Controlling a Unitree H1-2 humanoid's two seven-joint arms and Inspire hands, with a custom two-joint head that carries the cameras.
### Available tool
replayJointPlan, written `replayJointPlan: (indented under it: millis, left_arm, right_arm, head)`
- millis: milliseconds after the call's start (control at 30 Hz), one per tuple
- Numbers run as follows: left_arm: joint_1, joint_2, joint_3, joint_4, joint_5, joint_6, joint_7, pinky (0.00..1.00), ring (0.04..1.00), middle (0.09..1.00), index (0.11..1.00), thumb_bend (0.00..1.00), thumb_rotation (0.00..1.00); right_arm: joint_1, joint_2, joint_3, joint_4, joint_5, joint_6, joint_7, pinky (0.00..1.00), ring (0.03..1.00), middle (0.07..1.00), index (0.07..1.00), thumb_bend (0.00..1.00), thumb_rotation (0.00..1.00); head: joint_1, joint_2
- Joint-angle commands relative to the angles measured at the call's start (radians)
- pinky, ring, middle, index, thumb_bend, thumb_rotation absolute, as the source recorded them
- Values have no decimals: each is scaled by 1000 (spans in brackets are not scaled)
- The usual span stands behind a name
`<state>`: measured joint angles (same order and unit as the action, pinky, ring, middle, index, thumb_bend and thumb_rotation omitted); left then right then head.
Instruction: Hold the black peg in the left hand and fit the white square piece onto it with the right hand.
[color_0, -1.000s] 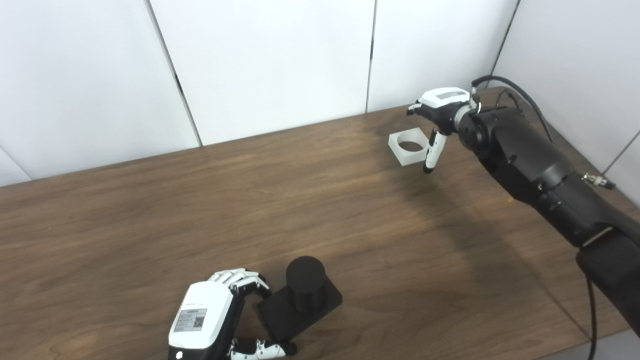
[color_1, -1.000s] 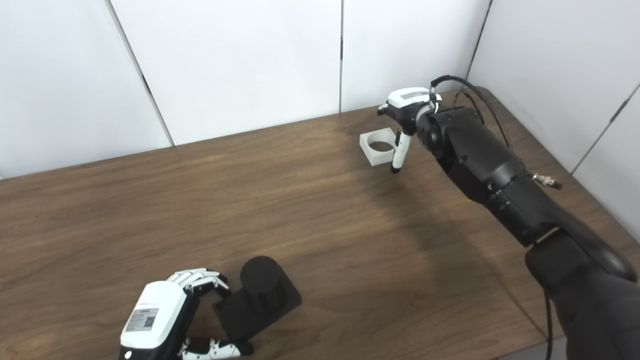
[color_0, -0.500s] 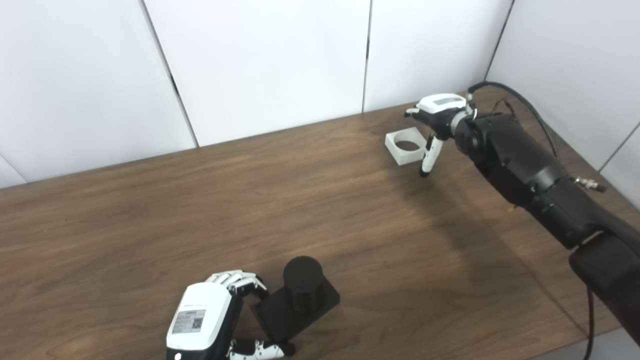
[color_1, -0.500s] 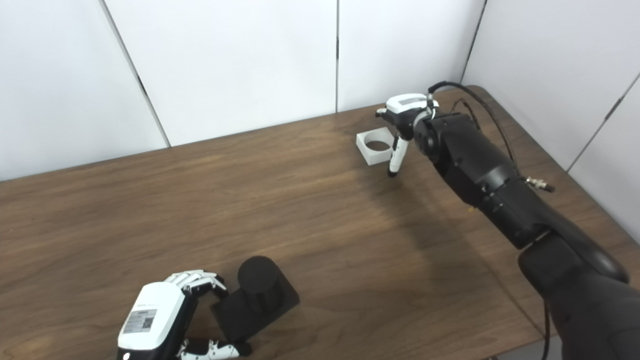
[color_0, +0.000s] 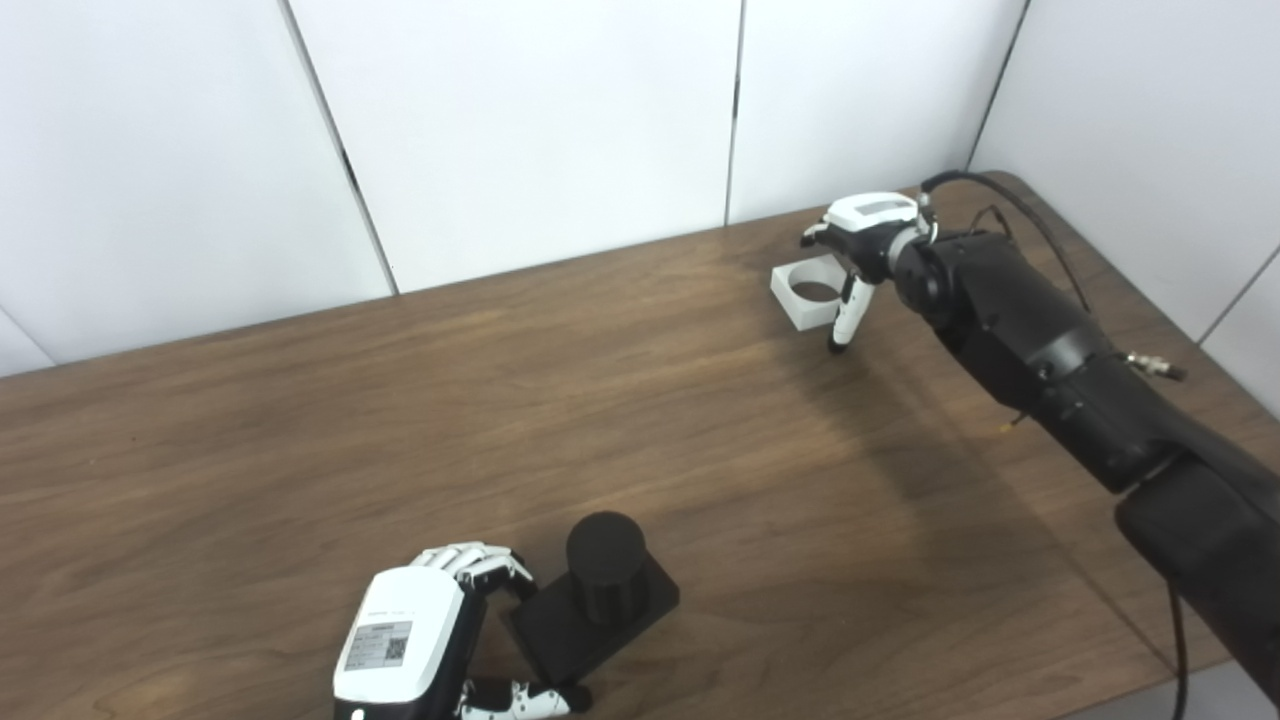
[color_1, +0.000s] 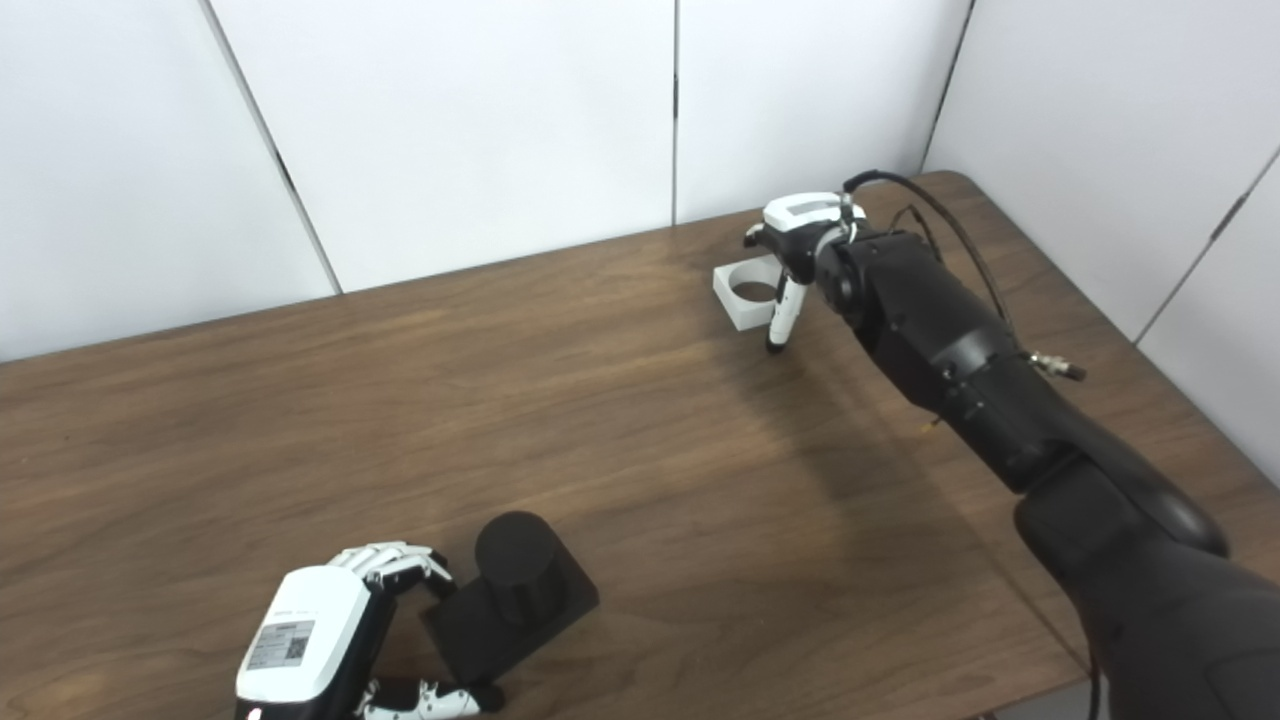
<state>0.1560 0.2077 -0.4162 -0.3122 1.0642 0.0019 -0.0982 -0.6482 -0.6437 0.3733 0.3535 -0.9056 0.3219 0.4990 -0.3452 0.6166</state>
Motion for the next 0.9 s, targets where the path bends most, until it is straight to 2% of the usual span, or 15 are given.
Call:
replayJointPlan:
  millis: [0,400,867]
  left_arm:
    - [13,11,-7,17,51,35,-50,761,761,720,488,515,42]
    - [16,7,-8,8,54,40,-64,775,768,721,488,515,43]
    - [19,6,-11,-8,60,49,-70,763,763,717,488,516,43]
  right_arm:
    - [-61,-14,-6,-2,-2,-20,-36,991,1000,982,876,823,208]
    - [-61,-3,-11,10,18,-37,-71,972,1000,964,841,817,164]
    - [-61,-25,5,1,6,-42,-54,961,1000,948,792,794,180]
  head:
    - [0,2]
    - [4,6]
    - [6,16]
